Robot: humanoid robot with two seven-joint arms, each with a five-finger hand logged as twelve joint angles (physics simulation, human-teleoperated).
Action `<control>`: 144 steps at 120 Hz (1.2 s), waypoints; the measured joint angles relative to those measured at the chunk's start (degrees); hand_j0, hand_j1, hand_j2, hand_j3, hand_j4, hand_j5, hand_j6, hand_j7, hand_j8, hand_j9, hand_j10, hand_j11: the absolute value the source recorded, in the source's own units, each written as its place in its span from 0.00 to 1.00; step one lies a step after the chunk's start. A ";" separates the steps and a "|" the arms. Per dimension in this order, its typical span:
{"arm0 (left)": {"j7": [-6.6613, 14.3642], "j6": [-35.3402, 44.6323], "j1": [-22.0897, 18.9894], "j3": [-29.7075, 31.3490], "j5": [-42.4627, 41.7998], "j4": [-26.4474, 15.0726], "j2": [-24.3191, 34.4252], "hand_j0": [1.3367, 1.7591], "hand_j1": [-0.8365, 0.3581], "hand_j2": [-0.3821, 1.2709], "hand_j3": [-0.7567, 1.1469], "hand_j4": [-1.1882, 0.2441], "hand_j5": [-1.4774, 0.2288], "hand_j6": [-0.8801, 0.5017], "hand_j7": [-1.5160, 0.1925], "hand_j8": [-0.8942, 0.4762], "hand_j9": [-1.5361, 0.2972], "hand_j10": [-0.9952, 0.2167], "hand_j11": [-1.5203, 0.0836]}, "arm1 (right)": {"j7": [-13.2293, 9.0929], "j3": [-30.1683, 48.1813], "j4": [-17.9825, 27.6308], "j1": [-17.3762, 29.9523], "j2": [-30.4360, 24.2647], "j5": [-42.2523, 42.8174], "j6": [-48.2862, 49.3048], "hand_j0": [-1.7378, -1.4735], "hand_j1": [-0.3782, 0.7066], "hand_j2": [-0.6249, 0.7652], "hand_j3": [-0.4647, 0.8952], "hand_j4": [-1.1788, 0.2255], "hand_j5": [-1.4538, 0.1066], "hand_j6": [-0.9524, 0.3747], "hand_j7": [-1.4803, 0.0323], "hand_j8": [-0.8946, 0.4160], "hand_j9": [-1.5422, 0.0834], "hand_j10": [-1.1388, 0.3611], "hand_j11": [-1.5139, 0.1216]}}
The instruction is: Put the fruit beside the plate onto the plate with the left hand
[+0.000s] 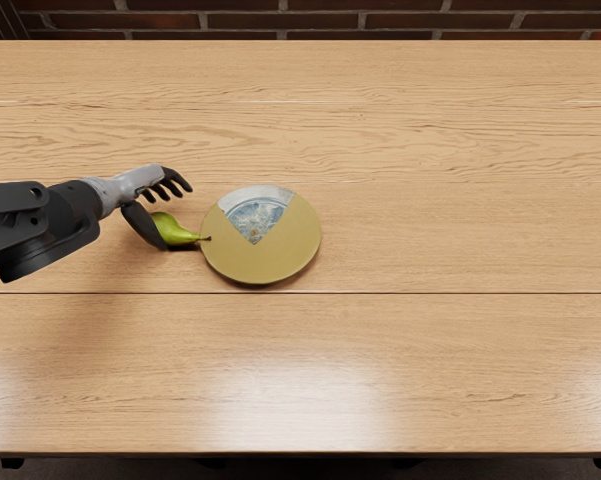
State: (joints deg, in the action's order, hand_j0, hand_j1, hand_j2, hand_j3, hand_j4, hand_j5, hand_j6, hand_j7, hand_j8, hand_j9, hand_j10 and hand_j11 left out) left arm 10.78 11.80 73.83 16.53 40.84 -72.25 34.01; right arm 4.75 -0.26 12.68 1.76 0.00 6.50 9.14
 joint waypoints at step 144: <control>0.41 -0.20 1.46 -0.27 -0.04 -3.87 2.77 0.75 0.51 0.43 0.40 0.37 0.33 0.26 0.36 0.33 0.35 0.34 0.38 | 0.00 0.00 0.00 0.00 0.00 0.00 0.00 0.30 0.05 0.45 0.34 0.83 0.92 0.71 0.96 0.67 0.94 0.75 0.91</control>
State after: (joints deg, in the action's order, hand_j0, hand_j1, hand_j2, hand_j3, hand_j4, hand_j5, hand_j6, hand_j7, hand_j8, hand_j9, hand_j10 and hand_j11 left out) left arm 11.19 11.60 75.28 16.26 40.79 -76.13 36.79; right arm 4.75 -0.26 12.68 1.76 0.00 6.50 9.14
